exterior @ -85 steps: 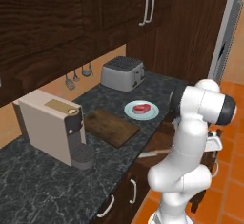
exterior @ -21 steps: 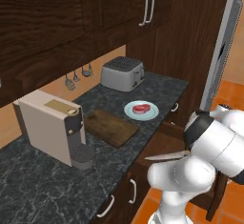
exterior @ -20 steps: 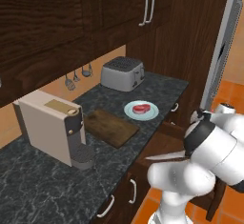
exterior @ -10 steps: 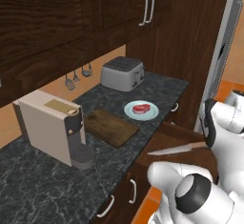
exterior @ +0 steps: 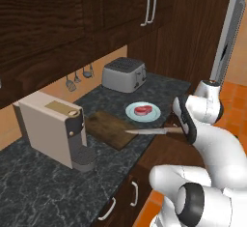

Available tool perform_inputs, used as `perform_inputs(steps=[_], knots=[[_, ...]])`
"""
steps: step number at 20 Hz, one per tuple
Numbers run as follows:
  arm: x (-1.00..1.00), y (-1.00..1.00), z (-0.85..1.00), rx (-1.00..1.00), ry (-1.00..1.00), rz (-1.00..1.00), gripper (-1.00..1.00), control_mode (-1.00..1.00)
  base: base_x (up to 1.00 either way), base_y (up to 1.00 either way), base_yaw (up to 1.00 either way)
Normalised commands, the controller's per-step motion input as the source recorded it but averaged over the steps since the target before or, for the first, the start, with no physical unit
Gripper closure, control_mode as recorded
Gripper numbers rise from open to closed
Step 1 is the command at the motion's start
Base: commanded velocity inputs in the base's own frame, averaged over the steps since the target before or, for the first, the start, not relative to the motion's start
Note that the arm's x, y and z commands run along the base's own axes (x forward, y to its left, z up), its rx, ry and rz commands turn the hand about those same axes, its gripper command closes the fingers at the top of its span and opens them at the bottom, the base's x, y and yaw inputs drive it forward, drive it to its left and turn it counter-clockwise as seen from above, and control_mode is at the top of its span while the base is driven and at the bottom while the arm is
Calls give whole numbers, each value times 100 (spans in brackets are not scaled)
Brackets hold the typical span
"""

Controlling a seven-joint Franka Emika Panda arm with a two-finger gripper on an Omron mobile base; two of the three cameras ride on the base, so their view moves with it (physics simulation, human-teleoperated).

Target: Pick up the knife from the drawer and place it on the cutting board. Then place the meat from the plate to the cutting board.

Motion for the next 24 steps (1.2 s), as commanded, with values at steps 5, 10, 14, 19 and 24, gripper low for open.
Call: perform_inputs(steps=[5, 10, 14, 19, 24], knots=[[100, 68, -22, 0, 0, -32, 100, -100, 0, 0, 0], [100, 68, -25, 0, 0, -33, 100, -100, 0, 0, 0], [98, 85, 0, 0, 0, -25, 100, -100, 0, 0, 0], [82, 64, 0, 0, 0, -18, 100, -100, 0, 0, 0], [57, 64, -14, 0, 0, -17, 100, -100, 0, 0, 0]])
